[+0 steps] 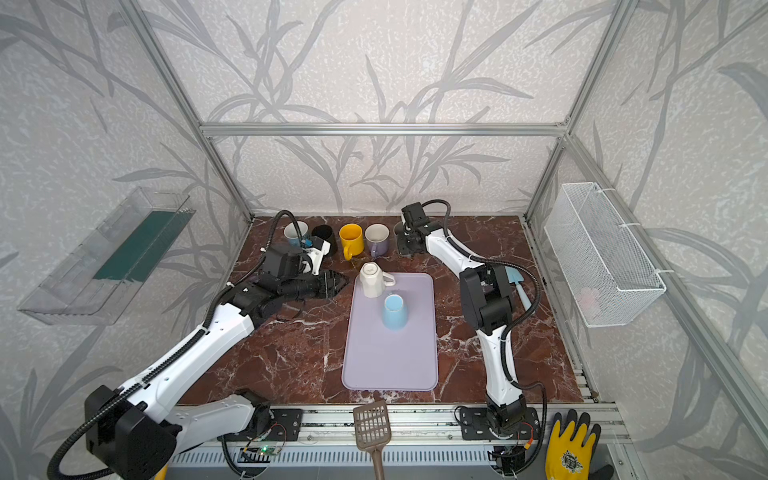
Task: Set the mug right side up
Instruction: 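Lower the grey mug mouth-up beside the lavender mug with the right gripper, then open the right gripper and release the grey mug on the table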
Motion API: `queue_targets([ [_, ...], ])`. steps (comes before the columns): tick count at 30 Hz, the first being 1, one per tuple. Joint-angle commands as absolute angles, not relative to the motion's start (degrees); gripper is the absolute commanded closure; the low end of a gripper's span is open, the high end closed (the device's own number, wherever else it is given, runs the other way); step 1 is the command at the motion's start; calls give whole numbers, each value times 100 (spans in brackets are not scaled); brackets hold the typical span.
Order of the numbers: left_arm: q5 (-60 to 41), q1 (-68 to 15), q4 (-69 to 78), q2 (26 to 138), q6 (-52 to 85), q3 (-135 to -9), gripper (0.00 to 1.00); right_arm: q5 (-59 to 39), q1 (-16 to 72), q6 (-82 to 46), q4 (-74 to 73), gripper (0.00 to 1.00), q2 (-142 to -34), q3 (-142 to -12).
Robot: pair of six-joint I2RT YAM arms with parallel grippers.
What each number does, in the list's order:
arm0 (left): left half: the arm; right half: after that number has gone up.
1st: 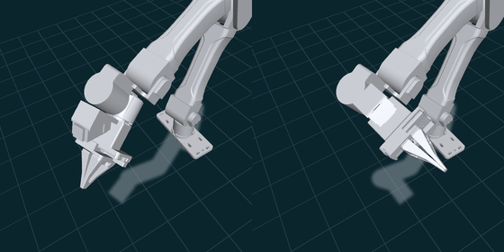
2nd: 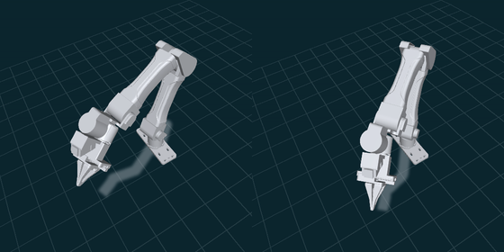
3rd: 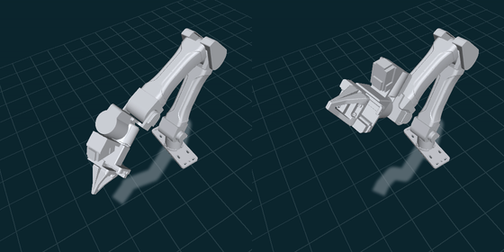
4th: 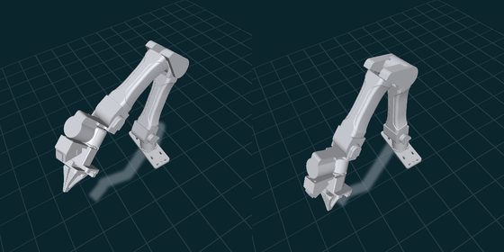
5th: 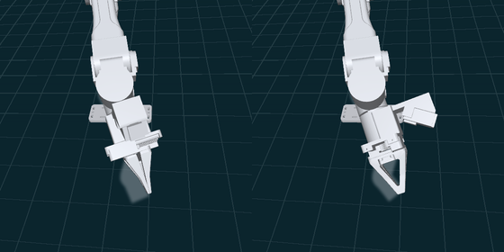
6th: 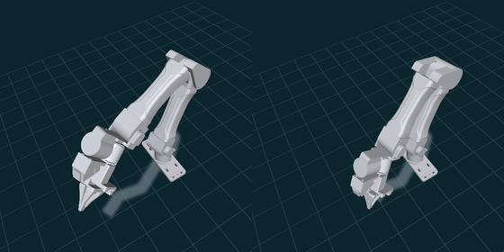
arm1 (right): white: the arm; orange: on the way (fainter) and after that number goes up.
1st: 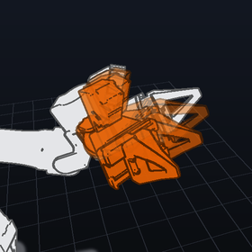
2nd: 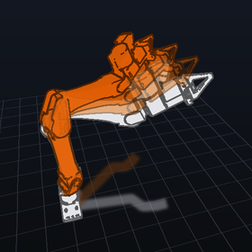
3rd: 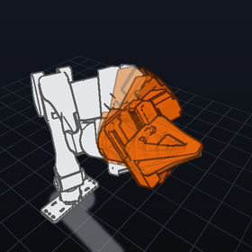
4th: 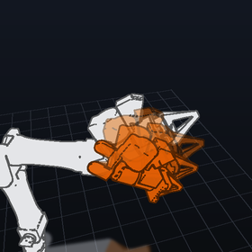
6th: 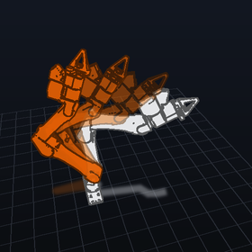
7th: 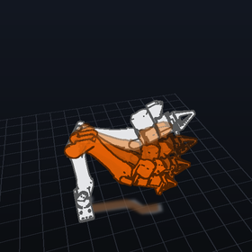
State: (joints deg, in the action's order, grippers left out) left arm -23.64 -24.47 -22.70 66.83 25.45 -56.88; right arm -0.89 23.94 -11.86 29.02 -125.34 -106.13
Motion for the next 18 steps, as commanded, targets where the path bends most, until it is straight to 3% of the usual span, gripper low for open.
queue_targets([
  [1,-2303,-2454,-2371,6545,2438,-5647,60,-28,2401,-1111,2610,100,-12523,-10958],
  [7,-2319,-2460,-2405,6605,2465,-5660,60,-35,2407,-1107,2692,99,-12603,-11023],
  [13,-2305,-2460,-2418,6566,2482,-5657,60,-35,2408,-1127,2750,88,-12630,-11031],
  [18,-2312,-2454,-2481,6580,2477,-5660,60,-18,2408,-1161,2745,85,-12636,-11012],
])
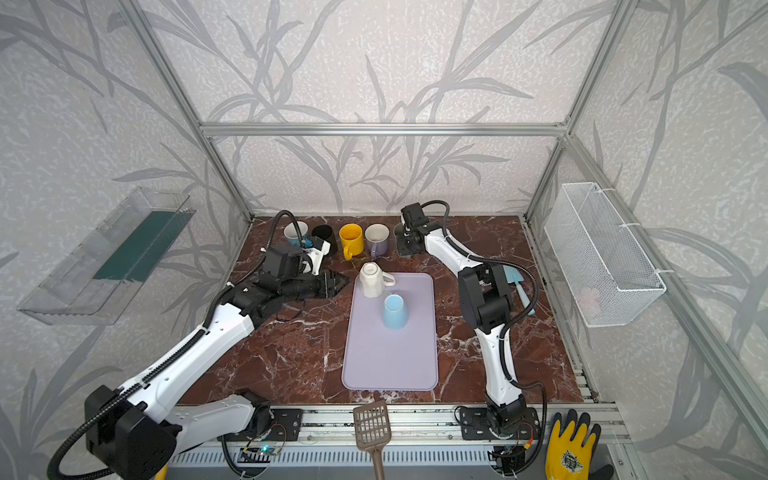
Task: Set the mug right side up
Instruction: 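Open the right gripper and release the grey mug on the table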
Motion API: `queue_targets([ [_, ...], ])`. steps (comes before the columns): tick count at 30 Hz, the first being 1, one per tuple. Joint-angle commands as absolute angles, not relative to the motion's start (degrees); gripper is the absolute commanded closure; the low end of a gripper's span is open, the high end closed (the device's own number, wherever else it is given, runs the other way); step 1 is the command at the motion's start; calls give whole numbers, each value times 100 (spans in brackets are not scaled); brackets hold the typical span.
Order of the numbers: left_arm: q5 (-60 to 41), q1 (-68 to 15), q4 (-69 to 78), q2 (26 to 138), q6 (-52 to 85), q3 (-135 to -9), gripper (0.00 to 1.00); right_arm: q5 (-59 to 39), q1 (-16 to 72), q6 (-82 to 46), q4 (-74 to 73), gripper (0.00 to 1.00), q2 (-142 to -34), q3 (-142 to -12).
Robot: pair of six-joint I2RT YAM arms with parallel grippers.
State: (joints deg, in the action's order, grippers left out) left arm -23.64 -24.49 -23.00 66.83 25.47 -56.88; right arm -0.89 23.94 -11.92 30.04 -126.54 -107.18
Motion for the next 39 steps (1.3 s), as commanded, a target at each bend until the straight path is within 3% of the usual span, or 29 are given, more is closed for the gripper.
queue_targets([
  [1,-2307,-2460,-2479,6591,2469,-5669,60,-26,2408,-1169,2749,85,-12647,-11019],
  [27,-1989,-2449,-2785,6636,2381,-5713,60,-163,2398,-1549,2665,80,-12771,-11039],
  [39,-1541,-2438,-2847,6645,2421,-5713,62,-141,2373,-1478,2692,74,-12631,-10946],
])
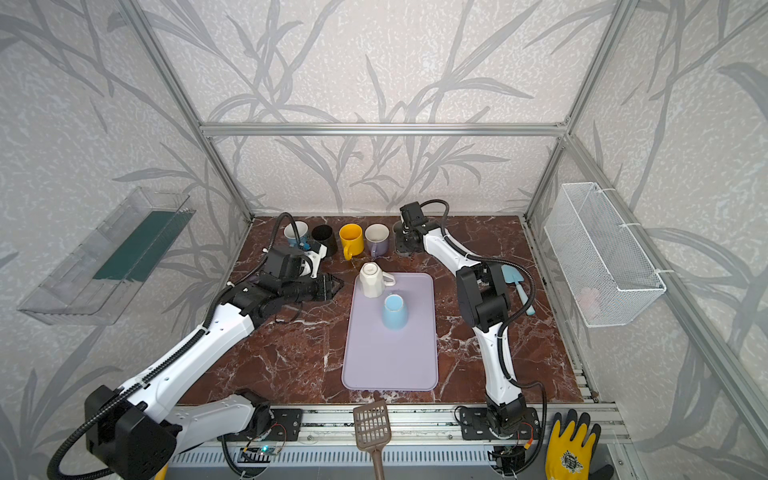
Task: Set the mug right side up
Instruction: 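Open the right gripper and release the grey mug on the table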
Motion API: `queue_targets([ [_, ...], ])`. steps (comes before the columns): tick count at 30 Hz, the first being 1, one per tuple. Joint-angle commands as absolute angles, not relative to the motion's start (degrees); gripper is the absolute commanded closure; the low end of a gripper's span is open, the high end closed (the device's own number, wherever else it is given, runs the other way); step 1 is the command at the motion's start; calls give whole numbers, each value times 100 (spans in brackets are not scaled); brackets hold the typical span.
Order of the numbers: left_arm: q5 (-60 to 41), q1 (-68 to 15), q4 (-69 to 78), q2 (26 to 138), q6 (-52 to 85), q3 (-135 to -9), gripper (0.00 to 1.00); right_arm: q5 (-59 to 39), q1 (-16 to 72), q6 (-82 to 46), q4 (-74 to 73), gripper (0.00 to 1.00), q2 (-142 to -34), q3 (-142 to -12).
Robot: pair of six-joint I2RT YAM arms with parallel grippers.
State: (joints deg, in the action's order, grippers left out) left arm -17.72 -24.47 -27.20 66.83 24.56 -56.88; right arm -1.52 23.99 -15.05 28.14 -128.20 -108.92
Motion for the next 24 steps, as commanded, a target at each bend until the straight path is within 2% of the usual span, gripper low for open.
queue_targets([
  [1,-1494,-2437,-2854,6640,2430,-5713,62,-141,2369,-1477,2691,73,-12606,-10932],
  [9,-1166,-2421,-2943,6603,2443,-5735,62,-45,2325,-1453,2546,71,-12304,-10651],
  [24,84,-2425,-3126,6151,2574,-5647,63,-52,2145,-1307,2165,70,-11310,-9648],
])
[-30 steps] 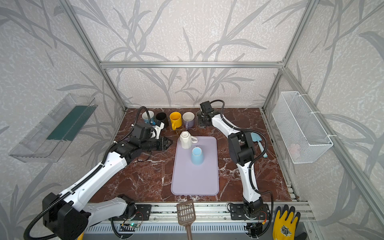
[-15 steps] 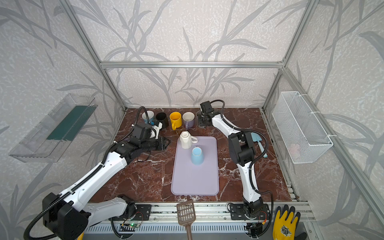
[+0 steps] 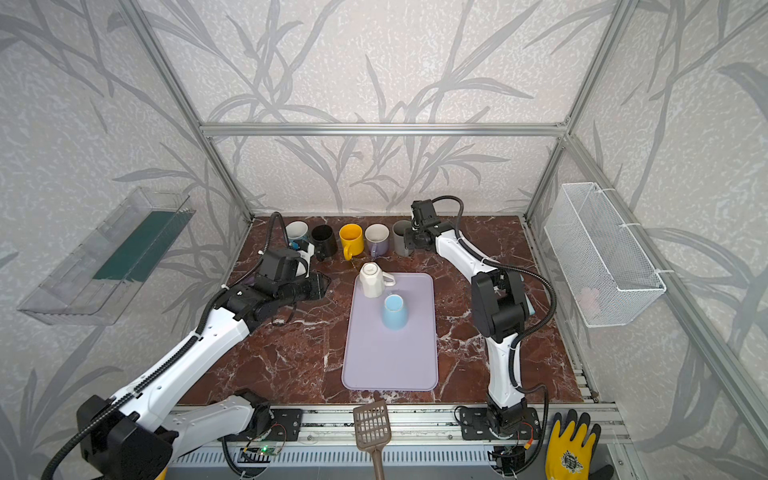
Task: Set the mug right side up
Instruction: 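Open the right gripper and release the grey mug on the table, then raise the right gripper and move it back toward the tray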
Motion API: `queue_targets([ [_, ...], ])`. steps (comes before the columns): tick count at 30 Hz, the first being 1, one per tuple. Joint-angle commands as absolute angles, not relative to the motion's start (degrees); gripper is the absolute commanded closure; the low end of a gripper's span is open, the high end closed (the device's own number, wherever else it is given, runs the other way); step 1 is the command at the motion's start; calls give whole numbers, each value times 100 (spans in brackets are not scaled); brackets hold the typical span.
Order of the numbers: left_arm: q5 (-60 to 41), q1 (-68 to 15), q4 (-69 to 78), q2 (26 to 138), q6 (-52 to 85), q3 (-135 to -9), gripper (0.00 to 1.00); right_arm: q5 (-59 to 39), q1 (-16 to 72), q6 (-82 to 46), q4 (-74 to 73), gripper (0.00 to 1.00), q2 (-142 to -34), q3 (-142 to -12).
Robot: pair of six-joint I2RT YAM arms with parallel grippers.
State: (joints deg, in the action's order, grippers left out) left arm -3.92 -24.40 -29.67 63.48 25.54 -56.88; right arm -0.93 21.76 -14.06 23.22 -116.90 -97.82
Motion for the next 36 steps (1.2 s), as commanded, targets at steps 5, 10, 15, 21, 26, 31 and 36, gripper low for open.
queue_targets([
  [5,453,-2424,-3524,6132,2413,-5876,63,-57,2131,-1250,2092,70,-10952,-9293],
  [10,422,-2434,-3383,6099,2268,-5843,62,-114,2136,-1225,2047,70,-10501,-8836],
  [15,441,-2421,-3418,6057,2185,-5837,61,-180,2136,-1195,1997,70,-9975,-8206],
  [21,413,-2427,-3311,6126,2173,-5709,61,-320,2135,-1242,1925,70,-9192,-7355],
  [26,527,-2433,-3168,6027,2045,-5585,63,-469,2145,-1296,1916,70,-8686,-6765],
  [31,388,-2443,-3235,6099,1851,-5562,63,-521,2212,-1362,1886,70,-8249,-6234],
  [36,-103,-2443,-3005,6266,1775,-5442,63,-475,2335,-1477,1702,70,-8018,-5808],
])
